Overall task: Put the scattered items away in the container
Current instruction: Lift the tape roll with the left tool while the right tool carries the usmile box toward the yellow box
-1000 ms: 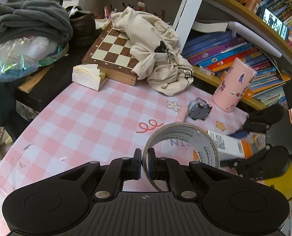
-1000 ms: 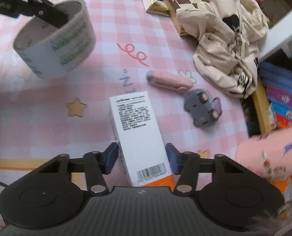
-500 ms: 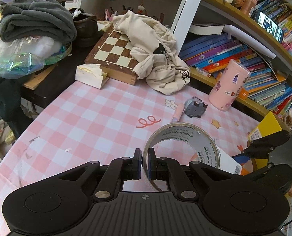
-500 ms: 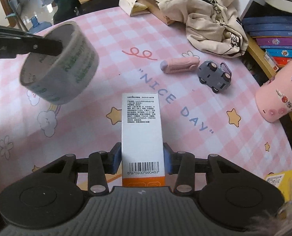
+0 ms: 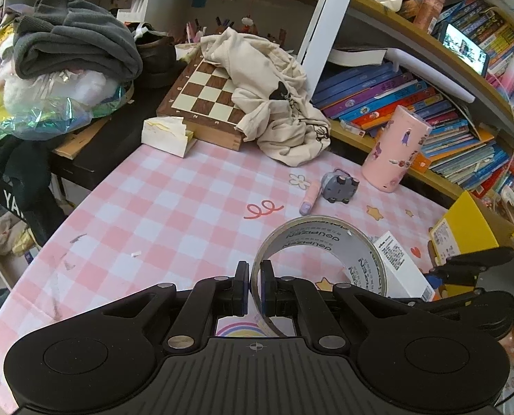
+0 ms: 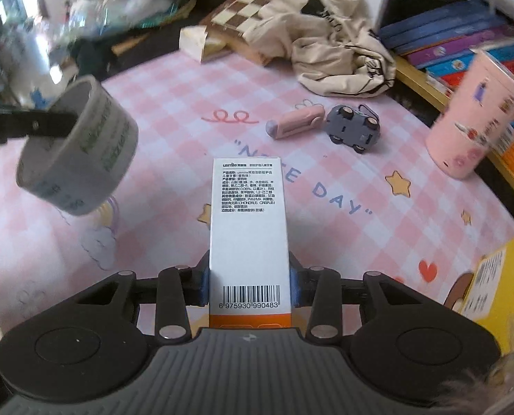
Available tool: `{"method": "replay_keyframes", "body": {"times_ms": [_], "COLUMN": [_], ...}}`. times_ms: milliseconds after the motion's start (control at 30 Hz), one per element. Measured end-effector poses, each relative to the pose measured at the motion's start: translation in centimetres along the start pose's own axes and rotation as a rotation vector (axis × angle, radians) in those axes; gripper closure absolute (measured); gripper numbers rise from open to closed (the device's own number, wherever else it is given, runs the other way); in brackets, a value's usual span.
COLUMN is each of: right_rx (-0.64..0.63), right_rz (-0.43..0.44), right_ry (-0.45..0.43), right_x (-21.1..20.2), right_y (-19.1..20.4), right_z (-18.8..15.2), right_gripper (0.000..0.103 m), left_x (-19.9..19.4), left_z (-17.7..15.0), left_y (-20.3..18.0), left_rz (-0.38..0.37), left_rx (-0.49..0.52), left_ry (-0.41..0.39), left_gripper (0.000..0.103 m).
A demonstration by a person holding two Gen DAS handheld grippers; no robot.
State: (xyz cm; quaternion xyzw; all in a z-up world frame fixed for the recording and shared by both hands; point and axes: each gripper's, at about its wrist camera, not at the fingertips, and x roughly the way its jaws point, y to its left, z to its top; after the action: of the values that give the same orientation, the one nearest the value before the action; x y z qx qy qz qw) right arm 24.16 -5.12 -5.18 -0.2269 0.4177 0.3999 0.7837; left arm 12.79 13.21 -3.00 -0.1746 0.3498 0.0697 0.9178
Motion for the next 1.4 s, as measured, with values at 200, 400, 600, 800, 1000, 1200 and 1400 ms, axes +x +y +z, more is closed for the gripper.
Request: {"method": "replay_keyframes", "body": {"times_ms": [200,400,600,800,1000,1200,1400], "right_rx": [0.092,0.161,0.277,0.365,0.352,0.351,0.342], "right_rz": [-0.005,-0.017,-0.065,-0.107,-0.186,-0.187,-0.201], "right_ry": [-0.033,-0.073,-0.132,-0.218,-0.302,-0.303,-0.305], "right_x": [-2.1,-4.5,-6.6,-9.2,-11.6,-12.2,-12.6], "right_y": [1.8,3.8,5.6,7.9,10.4,11.6,12.5], "right_z": [-1.9,-3.5,-4.9,-5.9,-6.7,-7.3,-7.7], "right_gripper": [0.066,0.066,0.066,0.066,0.065,0.065,0.065], "left_x": [-1.7,-3.4,-5.8,-7.5,-9.0,-10.1,-10.7], "left_z": [-0.6,-1.3,-2.0,-2.4,-3.1,-3.5,-4.3], "left_y": [0.1,0.7,1.2,1.7,2.2,2.7,2.8], "left_rz": [-0.036,-0.07,-0.11,-0.144,-0.171,-0.192,-0.209], "left_rx": [0.014,0.022,0.042,0.04,0.039,0.033,0.027], "left_ry": [0.001,0.007,-0.008,-0.02,-0.035,-0.055,-0.053], "left_gripper": [0.098,0.098,0.098,0.098,0.098,0.098,0.098]}}
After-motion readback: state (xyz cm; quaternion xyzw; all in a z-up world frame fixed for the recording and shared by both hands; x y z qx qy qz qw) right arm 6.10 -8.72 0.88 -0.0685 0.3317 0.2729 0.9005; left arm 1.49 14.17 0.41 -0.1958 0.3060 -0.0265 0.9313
